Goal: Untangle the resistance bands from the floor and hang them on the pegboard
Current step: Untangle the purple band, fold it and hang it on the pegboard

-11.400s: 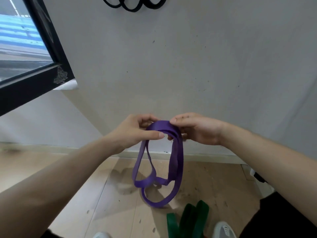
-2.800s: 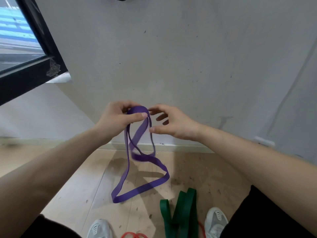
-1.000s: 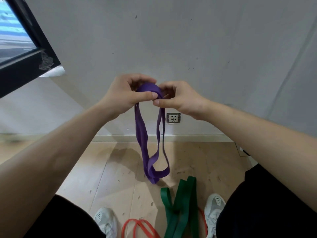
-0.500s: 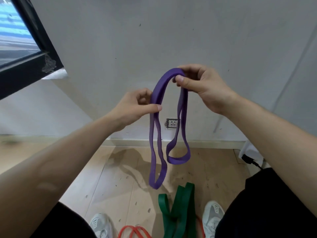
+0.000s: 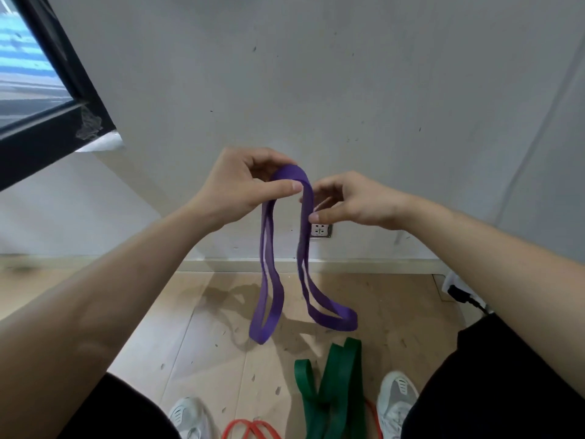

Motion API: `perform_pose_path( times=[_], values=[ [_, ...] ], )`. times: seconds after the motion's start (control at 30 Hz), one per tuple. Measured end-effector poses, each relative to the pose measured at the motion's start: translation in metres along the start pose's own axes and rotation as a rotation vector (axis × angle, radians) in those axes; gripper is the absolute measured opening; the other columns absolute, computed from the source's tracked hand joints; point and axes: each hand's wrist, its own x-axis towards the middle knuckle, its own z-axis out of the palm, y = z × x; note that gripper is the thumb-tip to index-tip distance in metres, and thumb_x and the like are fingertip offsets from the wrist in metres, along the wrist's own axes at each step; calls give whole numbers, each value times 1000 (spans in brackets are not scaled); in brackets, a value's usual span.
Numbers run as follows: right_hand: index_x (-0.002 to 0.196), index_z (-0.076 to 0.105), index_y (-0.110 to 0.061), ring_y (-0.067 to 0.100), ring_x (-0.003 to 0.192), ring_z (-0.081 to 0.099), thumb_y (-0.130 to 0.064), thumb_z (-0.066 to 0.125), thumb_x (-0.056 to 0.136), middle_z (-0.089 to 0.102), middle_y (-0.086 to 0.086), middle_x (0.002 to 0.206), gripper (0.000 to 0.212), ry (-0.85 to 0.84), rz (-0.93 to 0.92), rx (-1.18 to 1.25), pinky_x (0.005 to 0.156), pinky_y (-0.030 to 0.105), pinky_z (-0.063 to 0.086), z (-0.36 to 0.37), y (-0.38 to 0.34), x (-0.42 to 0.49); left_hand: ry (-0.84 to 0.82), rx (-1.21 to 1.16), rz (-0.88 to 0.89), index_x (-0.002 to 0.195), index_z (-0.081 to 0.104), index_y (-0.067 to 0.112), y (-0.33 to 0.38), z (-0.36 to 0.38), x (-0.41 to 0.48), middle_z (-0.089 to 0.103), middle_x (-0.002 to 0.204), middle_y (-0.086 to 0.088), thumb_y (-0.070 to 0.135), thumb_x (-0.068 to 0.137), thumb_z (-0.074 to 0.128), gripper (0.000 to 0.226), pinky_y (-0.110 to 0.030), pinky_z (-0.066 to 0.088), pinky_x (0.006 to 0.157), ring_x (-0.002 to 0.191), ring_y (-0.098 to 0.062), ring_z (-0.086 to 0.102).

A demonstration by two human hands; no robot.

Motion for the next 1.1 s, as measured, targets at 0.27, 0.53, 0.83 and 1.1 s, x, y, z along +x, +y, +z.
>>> perform_pose_path(
  times=[0.27, 0.53, 0.83, 1.1],
  values=[
    [129, 60, -18, 15, 105, 68, -17, 86, 77, 67, 3, 119, 59, 25, 26, 144, 80, 21, 56, 33, 7, 13, 55, -3, 26, 111, 74, 12, 7, -15, 5, 77, 97, 1, 13, 81, 83, 31, -22, 58, 82, 89, -9, 74],
    [118, 67, -14, 15, 101, 73, -16, 86, 78, 76, 2, 105, 45, 30, -13, 266, 92, 33, 58, 73, 13, 31, 231, -265, -26, 112, 72, 11, 17, -28, 10, 71, 93, -8, 9, 86, 77, 26, -31, 61, 78, 81, -19, 70],
    [112, 66, -16, 14, 92, 73, -23, 90, 73, 75, 3, 99, 46, 196, 13, 249, 79, 24, 59, 109, 9, 44, 271, -421, -63, 105, 72, 11, 22, -39, 9, 68, 88, -5, 5, 86, 76, 21, -40, 61, 84, 82, -20, 68],
    [125, 59, -19, 18, 105, 68, -28, 73, 92, 72, 8, 112, 37, 87, 13, 287, 80, 20, 52, 115, -6, 54, 323, -353, -56, 110, 73, 10, 14, -60, 1, 71, 89, -4, 8, 85, 78, 26, -34, 60, 80, 81, -19, 69]
  ],
)
